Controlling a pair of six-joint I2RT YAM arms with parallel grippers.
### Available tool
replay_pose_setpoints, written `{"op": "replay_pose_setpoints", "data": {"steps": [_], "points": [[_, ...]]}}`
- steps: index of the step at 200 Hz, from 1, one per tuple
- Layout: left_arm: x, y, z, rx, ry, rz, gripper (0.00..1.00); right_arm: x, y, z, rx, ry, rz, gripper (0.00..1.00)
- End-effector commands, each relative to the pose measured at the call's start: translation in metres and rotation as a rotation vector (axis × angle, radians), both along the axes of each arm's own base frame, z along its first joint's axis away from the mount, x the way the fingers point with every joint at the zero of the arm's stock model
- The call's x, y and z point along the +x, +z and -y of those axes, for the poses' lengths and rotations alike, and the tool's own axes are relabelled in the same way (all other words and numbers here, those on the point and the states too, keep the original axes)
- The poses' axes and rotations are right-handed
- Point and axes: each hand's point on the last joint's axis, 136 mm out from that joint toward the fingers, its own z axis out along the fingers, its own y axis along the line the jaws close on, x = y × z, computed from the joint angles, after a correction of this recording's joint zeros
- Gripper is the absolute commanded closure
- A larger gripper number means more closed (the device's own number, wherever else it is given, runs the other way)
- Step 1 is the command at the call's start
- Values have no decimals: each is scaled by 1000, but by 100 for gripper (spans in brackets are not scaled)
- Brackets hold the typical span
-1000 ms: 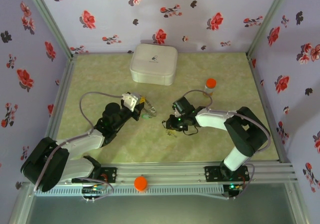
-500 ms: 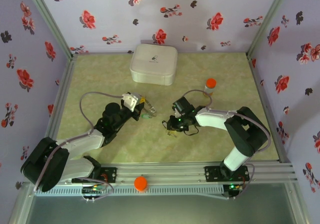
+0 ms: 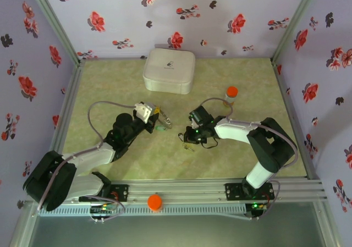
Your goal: Put the keys on the keyring
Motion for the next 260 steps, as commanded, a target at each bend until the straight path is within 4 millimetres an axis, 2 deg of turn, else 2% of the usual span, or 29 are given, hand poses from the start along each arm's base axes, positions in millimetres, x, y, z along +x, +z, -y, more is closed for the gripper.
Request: {"op": "replay_pose_setpoints", "data": {"steps": [1,13,58,90,120,136,162,221,260], "points": [[2,19,2,-24,5,64,100,3,0,-2,-26,15,14,95],[2,19,2,-24,5,66,100,3,2,-1,-31,20,20,100],[0,26,1,-38,4,91,100,4,19,1,-50,62,87,100],[-4,34,-1,-33,-1,115,100,7,48,-2,10,104,228,100],[-10,41,-1,-43,-22,129,100,6,86,-11,145,168,404,100],[-17,44,2,-54,-62,127,100,5,109,-8,172,201,502,100],[-26,43,8,-60,-119,91,100,5,130,4,132,252,628,100],[-71,40,33,-42,-403,18,100,-7,187,-1,239,408,908,100],[-84,40,40,-65,-485,-16,100,-19,213,-8,310,490,988,100]]}}
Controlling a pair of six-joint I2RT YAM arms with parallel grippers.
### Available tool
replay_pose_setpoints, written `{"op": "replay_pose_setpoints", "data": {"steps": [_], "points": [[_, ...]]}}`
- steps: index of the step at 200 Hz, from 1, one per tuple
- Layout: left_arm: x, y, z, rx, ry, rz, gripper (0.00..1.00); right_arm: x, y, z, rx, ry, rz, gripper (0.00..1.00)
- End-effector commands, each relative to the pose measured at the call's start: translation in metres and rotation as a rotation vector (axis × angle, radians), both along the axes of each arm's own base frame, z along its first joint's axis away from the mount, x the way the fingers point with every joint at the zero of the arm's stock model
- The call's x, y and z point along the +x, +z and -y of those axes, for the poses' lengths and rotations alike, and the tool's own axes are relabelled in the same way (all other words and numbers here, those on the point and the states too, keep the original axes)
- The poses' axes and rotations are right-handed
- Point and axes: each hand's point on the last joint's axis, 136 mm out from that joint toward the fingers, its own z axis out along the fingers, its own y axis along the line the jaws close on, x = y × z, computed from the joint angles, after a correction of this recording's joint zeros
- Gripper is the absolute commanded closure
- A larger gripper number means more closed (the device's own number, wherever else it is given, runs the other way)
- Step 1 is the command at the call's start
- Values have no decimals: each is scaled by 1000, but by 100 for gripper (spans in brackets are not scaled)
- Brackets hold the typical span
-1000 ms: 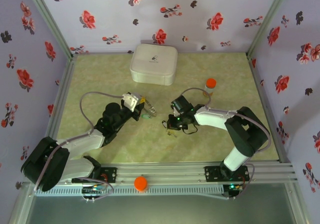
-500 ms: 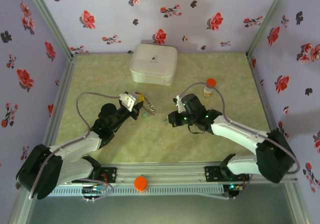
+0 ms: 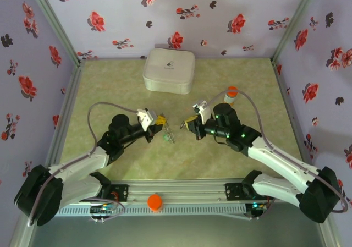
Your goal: Put the keys on the keyring
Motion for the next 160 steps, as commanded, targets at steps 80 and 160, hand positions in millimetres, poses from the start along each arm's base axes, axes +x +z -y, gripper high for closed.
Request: {"op": "replay_pose_setpoints", "data": {"steps": [80,160], "points": [[-22,32,18,-114,-149,13,100,-25,37,-36,74,257,182,100],[-24,28,21,-124,-162,-26,100,-15,48,-58,144,203,261,100]]}}
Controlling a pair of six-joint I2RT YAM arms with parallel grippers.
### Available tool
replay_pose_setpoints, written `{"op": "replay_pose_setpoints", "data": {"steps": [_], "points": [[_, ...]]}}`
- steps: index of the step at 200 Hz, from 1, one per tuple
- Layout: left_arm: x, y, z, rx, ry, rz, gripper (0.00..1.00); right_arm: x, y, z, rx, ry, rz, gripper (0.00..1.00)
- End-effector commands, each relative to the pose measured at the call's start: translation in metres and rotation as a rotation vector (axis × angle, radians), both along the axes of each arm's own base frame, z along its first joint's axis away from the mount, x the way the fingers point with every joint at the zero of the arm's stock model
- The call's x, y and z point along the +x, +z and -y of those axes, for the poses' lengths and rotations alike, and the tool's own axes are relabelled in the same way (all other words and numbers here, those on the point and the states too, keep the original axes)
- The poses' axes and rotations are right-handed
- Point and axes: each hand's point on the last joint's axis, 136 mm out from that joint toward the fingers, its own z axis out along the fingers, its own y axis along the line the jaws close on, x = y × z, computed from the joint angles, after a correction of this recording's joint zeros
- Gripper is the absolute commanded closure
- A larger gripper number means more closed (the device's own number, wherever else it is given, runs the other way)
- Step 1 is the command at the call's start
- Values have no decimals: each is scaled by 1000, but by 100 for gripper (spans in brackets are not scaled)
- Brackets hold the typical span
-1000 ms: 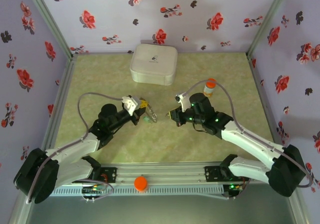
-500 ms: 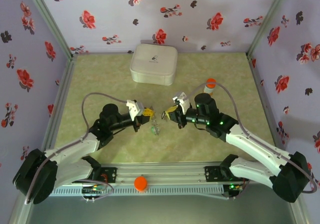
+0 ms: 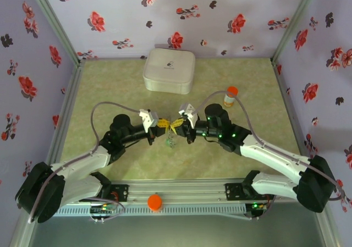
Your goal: Put the keys on the keyring
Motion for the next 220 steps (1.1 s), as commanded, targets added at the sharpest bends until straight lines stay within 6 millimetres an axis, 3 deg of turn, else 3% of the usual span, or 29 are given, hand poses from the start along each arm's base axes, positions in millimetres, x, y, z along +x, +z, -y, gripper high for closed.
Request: {"op": "replay_pose_setpoints", "data": {"steps": [1,32,90,128,220], "points": [[-5,22,7,-61,-39,41,100,13,26,-5,82,-60,82,100],[-7,25,6,-71,-43,66,100,18,23,0,62,-103,83,100],[0,24,0,-12,20,190,100,2,12,16,-31,-67,63,100],[5,27,-3,13,62,246,100,10,9,35,-79,-147,118,100],[-12,35,5,-55,-24,284,100,5,23,16,9,-72,84,100]]}}
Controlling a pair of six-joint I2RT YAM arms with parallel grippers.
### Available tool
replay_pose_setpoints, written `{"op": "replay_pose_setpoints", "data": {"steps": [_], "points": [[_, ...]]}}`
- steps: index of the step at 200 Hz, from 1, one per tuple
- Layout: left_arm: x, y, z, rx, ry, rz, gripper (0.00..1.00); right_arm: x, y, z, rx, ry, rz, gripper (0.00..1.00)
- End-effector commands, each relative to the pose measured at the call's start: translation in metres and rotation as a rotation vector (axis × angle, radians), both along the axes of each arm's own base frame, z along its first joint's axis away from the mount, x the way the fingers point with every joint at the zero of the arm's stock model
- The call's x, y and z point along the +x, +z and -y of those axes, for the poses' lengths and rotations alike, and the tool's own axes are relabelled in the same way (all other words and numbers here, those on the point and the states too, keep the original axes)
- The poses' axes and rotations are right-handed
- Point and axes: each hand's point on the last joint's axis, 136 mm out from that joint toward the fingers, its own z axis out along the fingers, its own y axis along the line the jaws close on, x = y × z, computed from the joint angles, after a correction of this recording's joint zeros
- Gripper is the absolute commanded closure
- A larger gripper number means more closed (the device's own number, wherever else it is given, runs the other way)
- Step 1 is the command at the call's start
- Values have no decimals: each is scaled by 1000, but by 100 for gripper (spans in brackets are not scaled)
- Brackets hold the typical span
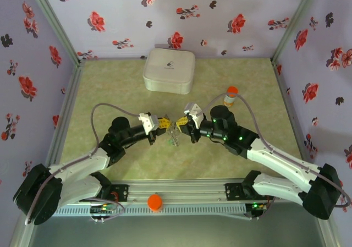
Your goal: Put the keys on the keyring
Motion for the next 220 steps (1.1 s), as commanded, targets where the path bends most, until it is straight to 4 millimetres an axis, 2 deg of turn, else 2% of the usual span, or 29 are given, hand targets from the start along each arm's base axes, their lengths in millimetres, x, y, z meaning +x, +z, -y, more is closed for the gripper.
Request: {"op": "replay_pose_setpoints", "data": {"steps": [1,133,220], "points": [[-8,18,4,-52,-41,75,100,0,13,-5,48,21,6,100],[-13,20,5,-64,-65,79,100,8,12,-10,65,-3,-9,100],[-15,23,5,-83,-73,90,100,24,2,0,15,-117,-44,100]]}}
